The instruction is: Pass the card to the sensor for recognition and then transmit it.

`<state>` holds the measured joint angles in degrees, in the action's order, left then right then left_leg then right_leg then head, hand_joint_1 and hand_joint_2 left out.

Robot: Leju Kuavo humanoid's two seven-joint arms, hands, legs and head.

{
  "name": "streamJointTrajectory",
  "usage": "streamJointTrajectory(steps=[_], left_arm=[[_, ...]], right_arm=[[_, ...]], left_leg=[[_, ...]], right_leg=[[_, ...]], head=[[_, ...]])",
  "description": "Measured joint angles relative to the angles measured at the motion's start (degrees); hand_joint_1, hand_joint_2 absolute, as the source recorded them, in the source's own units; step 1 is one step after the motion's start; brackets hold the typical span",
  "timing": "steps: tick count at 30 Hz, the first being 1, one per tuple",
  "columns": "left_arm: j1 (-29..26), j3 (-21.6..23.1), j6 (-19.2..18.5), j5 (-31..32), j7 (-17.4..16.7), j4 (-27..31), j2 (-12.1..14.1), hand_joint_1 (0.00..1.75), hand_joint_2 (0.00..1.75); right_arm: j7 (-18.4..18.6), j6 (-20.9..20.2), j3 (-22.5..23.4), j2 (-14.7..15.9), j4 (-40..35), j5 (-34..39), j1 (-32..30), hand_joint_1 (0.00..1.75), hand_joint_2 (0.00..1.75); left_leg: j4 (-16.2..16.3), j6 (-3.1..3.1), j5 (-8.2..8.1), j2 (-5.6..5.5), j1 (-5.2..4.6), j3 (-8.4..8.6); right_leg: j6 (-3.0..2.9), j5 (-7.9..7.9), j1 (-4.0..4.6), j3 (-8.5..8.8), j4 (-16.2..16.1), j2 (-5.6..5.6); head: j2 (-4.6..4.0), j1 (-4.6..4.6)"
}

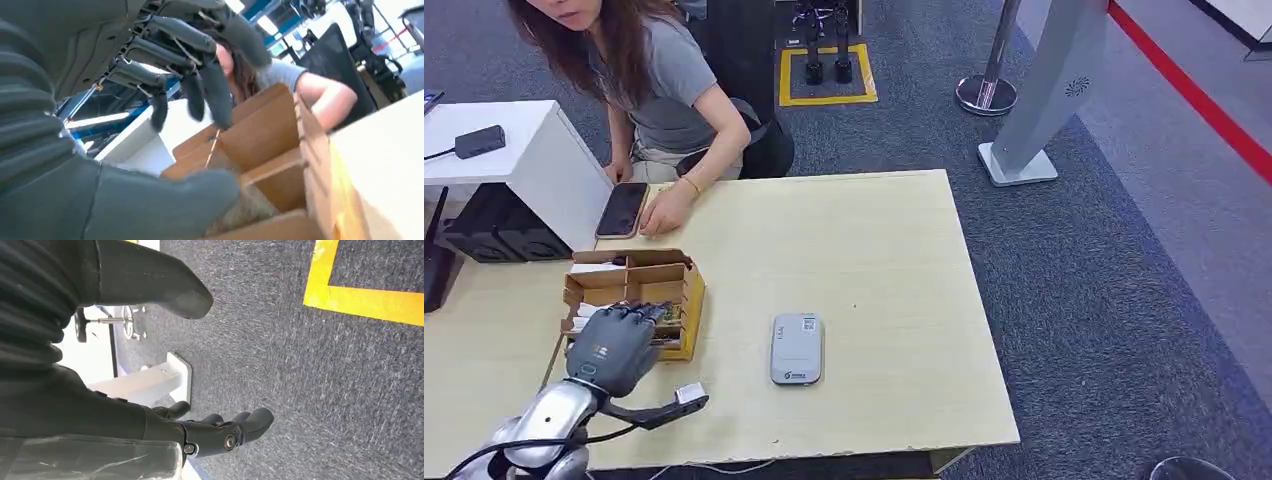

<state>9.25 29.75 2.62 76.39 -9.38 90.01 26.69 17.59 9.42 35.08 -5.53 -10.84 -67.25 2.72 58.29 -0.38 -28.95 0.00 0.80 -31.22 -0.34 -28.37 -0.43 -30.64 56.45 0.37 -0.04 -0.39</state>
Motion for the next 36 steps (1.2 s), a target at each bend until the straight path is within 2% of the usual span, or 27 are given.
streamJointTrajectory(steps=[12,14,15,16,17,21,25,35,36], left_arm=[[0.2,0.0,-0.5,0.2,0.0,0.0,-0.8,0.00,1.75],[0.3,0.0,-1.1,0.1,0.0,0.0,-0.8,0.17,1.75],[0.3,0.0,-1.4,0.0,0.0,0.0,-0.7,0.17,1.75],[0.3,0.0,-1.6,-0.1,0.0,0.0,-0.7,0.31,1.75],[0.3,0.0,-1.7,-0.1,0.0,0.0,-0.7,0.33,1.75],[0.3,0.0,-1.9,-0.2,0.0,0.0,-0.7,0.28,1.75],[0.3,0.0,-2.1,-0.3,0.0,0.0,-0.7,0.33,1.75],[0.2,0.0,-2.6,-0.3,-0.2,0.0,-0.3,0.28,1.75],[0.2,0.0,-2.6,-0.3,-0.2,0.0,-0.2,0.31,1.75]], right_arm=[[-0.1,0.0,0.0,0.0,0.0,-0.8,0.0,0.00,1.75],[-0.1,0.0,0.1,0.0,0.0,-0.8,0.0,0.00,1.75],[-0.1,0.0,0.1,0.0,0.0,-0.8,0.0,0.00,1.75],[-0.1,0.0,0.2,0.0,0.0,-0.8,0.0,0.00,1.75],[-0.1,0.0,0.2,0.0,0.0,-0.9,0.0,0.00,1.75],[-0.1,0.0,0.4,0.0,0.0,-1.2,0.0,0.00,1.75],[-0.1,0.0,0.5,0.0,0.0,-1.6,0.0,0.00,1.75],[0.2,0.1,0.9,0.0,0.0,-1.7,0.0,0.00,1.75],[0.2,0.1,0.9,0.0,0.0,-1.7,0.0,0.00,1.75]], left_leg=[[0.0,0.00,0.00,0.00,0.00,0.00],[0.0,0.00,0.00,0.00,0.00,0.00],[0.0,0.00,0.00,0.00,0.00,0.00],[0.0,0.00,0.00,0.00,0.00,0.00],[0.0,0.00,0.00,0.00,0.00,0.00],[0.0,0.00,0.00,0.00,0.00,0.00],[0.0,0.00,0.00,0.00,0.00,0.00],[0.0,0.00,0.00,0.00,0.00,-0.01],[0.0,0.00,0.00,0.00,0.00,-0.01]], right_leg=[[0.00,0.00,0.00,0.00,0.0,0.00],[0.00,0.00,0.00,0.00,0.0,0.00],[0.00,0.00,0.00,0.00,0.0,0.00],[0.00,0.00,0.00,0.00,0.0,0.00],[0.00,0.00,0.00,0.00,0.0,0.00],[0.00,0.00,0.00,0.00,0.0,0.00],[0.00,0.00,0.00,0.00,0.0,0.00],[0.00,0.00,0.00,0.00,0.0,-0.01],[0.00,0.00,0.00,0.00,0.0,-0.01]], head=[[0.00,0.00],[0.00,0.00],[0.00,0.00],[0.00,0.00],[0.00,0.02],[0.00,0.00],[0.00,0.00],[0.00,0.02],[0.00,0.00]])
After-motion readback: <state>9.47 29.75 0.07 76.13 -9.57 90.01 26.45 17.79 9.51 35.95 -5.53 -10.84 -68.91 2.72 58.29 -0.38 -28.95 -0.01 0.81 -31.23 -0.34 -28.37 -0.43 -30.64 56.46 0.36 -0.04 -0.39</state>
